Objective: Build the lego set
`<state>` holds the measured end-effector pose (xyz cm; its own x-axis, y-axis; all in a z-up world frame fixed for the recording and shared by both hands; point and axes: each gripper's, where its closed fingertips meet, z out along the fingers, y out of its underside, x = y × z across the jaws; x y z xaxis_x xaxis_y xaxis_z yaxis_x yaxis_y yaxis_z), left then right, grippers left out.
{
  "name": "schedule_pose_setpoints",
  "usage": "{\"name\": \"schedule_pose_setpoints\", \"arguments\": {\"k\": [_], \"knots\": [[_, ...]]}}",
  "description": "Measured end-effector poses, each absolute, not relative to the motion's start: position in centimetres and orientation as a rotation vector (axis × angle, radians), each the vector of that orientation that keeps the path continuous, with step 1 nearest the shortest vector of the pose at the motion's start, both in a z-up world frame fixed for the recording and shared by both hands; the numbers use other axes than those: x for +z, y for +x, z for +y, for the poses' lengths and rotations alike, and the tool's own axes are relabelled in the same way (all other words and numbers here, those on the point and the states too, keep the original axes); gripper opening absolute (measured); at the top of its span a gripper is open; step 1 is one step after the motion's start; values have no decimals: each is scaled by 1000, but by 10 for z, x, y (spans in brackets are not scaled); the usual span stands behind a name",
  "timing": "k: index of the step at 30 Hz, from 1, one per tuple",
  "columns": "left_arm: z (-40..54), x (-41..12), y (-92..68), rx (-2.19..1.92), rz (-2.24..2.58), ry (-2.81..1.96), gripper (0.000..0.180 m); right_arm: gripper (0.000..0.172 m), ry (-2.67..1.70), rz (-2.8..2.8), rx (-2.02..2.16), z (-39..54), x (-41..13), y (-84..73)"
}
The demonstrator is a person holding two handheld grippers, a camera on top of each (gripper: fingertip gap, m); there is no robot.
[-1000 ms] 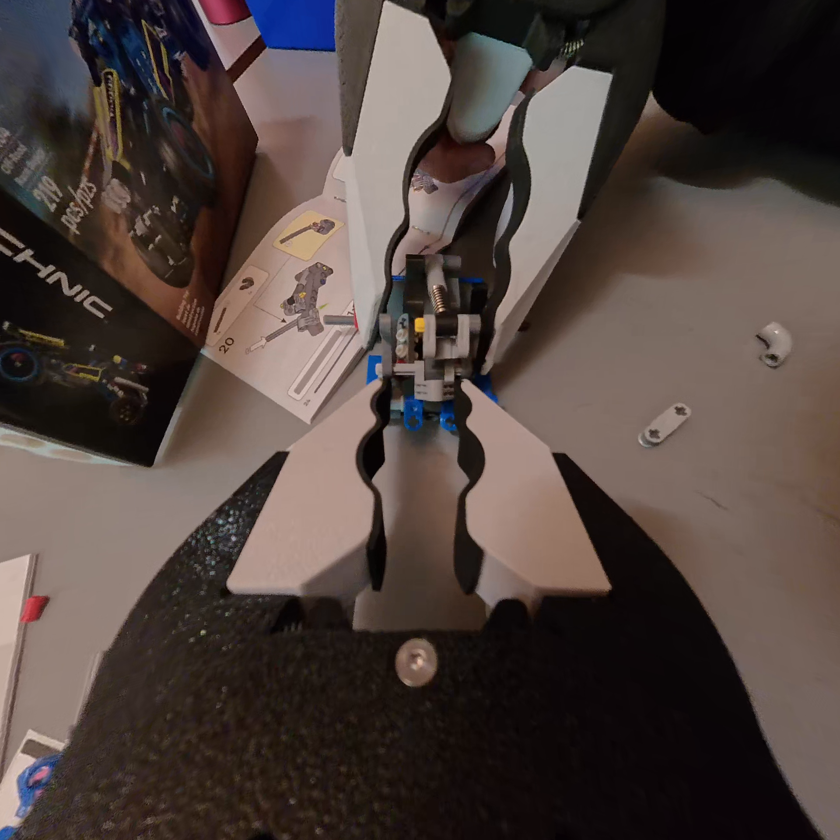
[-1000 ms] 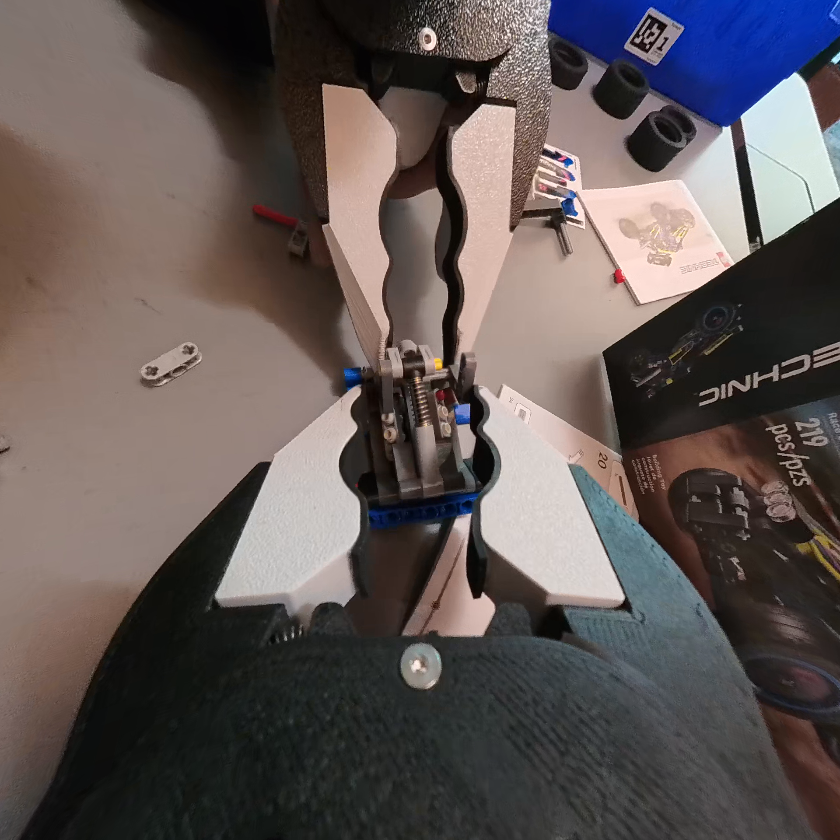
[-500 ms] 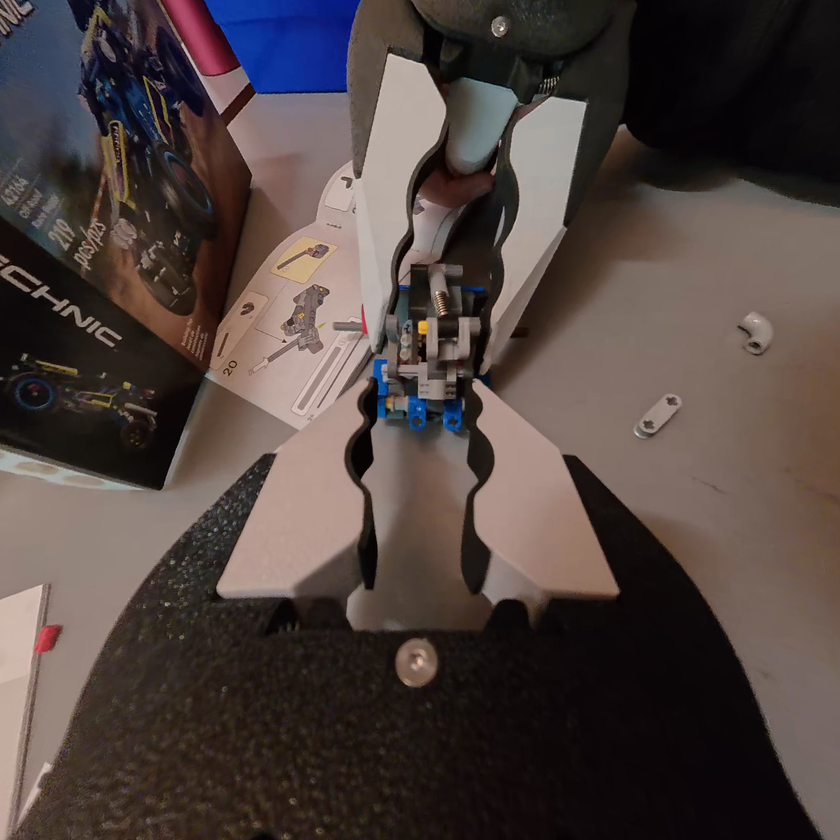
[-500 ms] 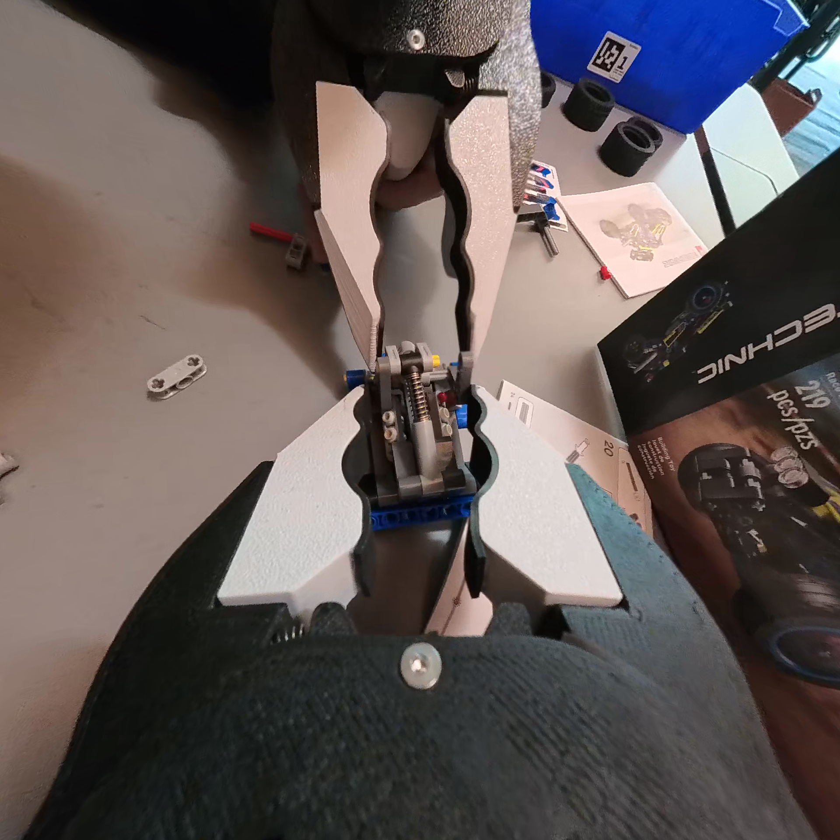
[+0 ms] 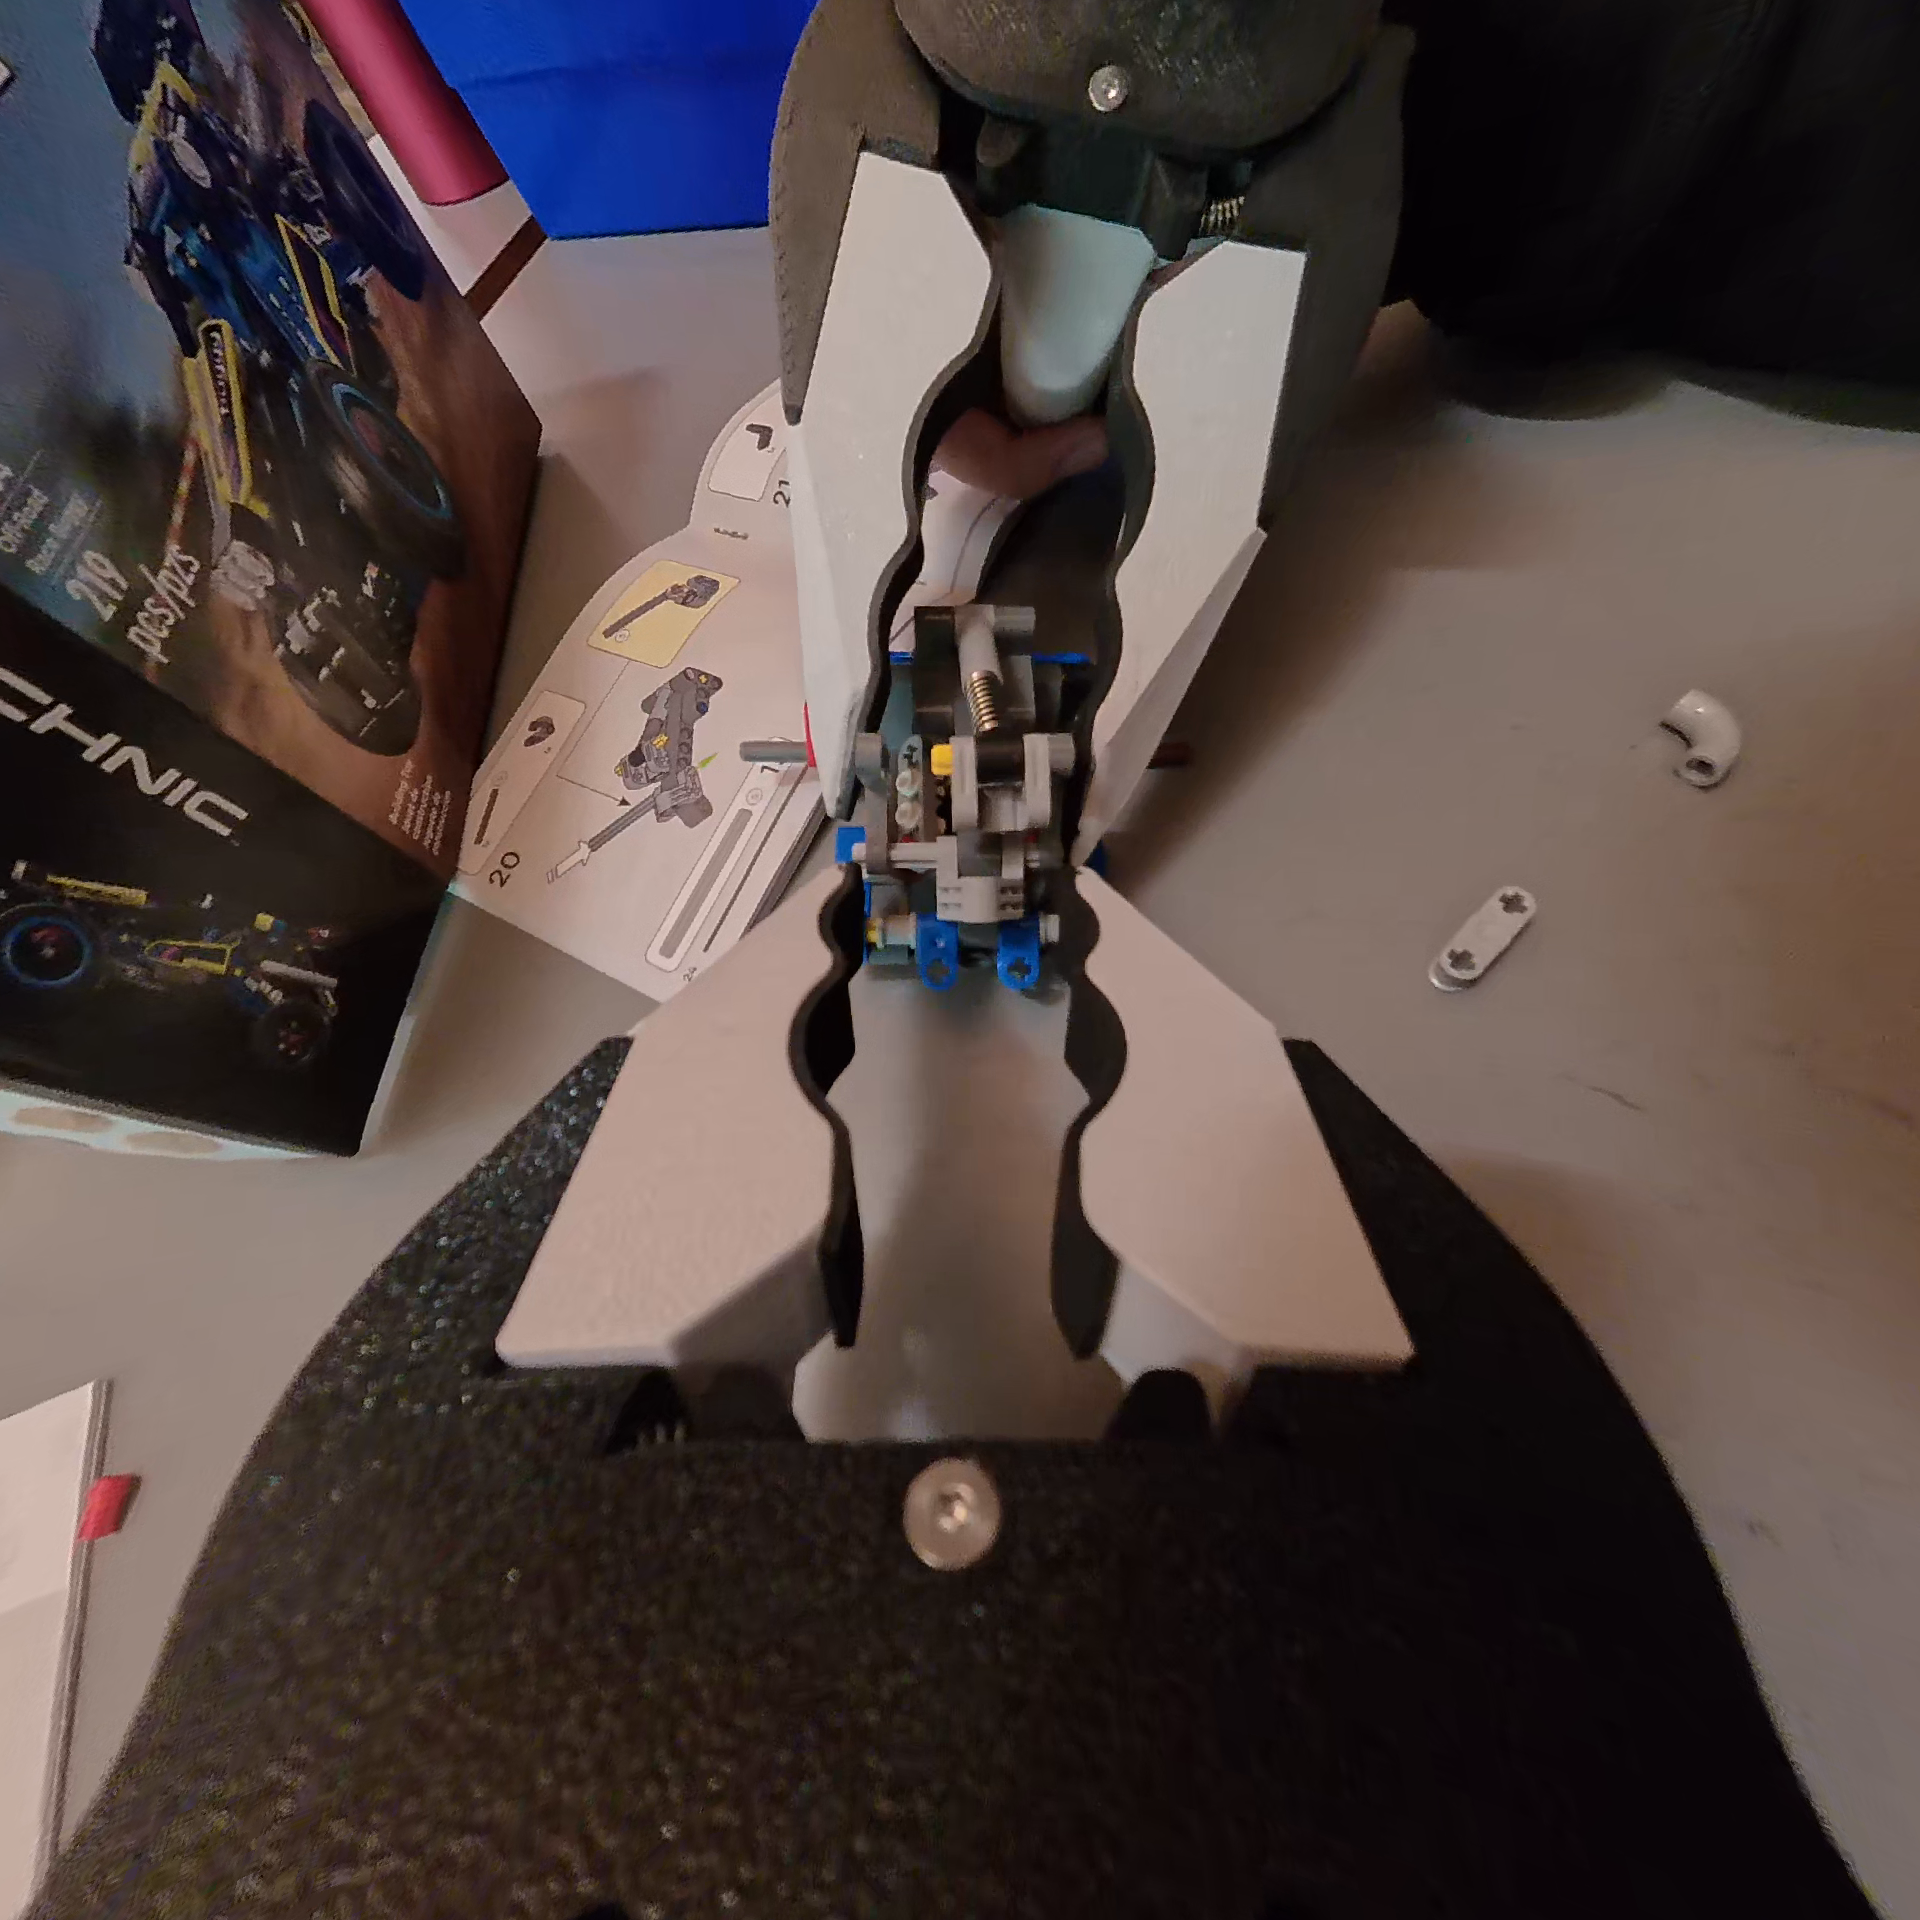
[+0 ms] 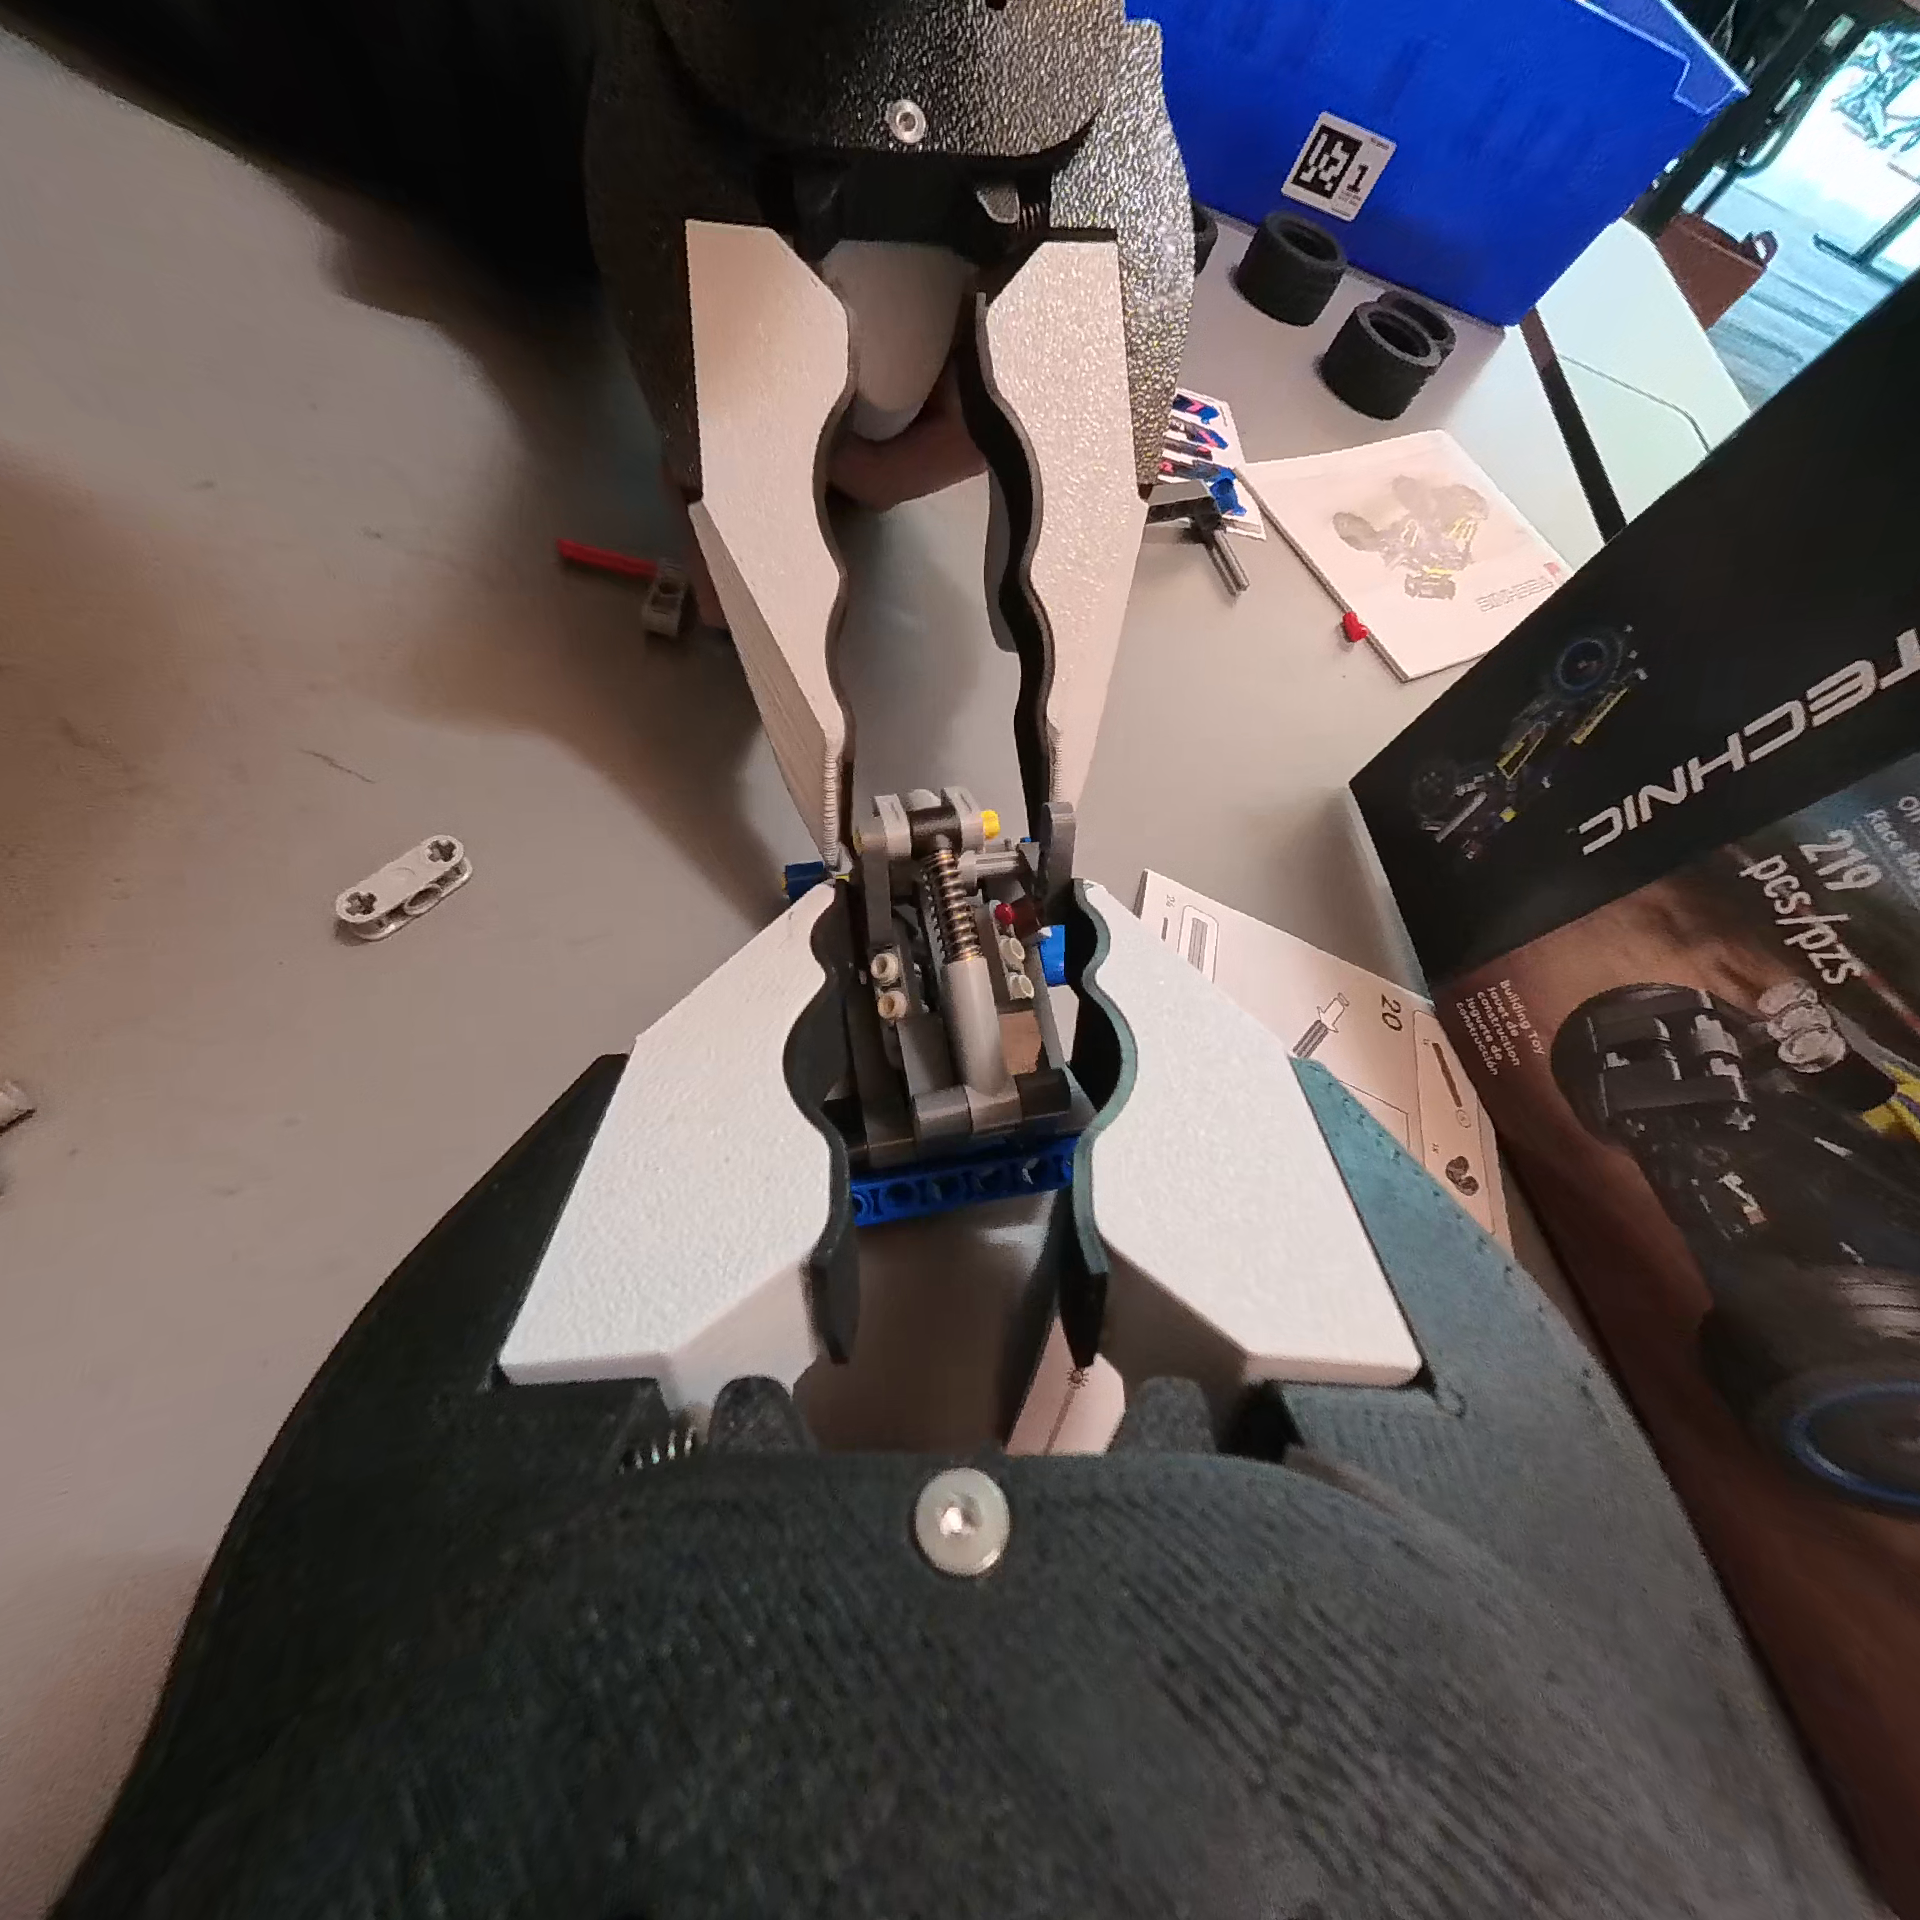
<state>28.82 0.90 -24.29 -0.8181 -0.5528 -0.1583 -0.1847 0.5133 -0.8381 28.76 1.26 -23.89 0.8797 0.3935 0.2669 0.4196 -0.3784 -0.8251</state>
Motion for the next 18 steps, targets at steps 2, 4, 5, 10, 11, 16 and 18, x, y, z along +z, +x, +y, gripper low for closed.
{"name": "schedule_pose_setpoints", "arguments": {"k": [2,4,5,10,11,16,18], "knots": [[8,-243,288,-1235,2355,-598,33,37,-2000,-584,-21,12,-239,288],[9,-242,289,-1231,2343,-605,39,38,-1999,-589,-18,11,-239,288],[9,-242,289,-1228,2342,-603,40,37,-1998,-592,-20,11,-239,287],[6,-243,289,-1222,2341,-600,43,38,-1990,-606,-30,11,-238,287],[6,-242,290,-1226,2339,-599,43,38,-1990,-605,-35,11,-238,287],[5,-244,289,-1235,2362,-604,42,39,-1992,-606,-35,12,-238,287],[5,-244,289,-1232,2363,-596,30,40,-2002,-624,-25,8,-239,286]]}}
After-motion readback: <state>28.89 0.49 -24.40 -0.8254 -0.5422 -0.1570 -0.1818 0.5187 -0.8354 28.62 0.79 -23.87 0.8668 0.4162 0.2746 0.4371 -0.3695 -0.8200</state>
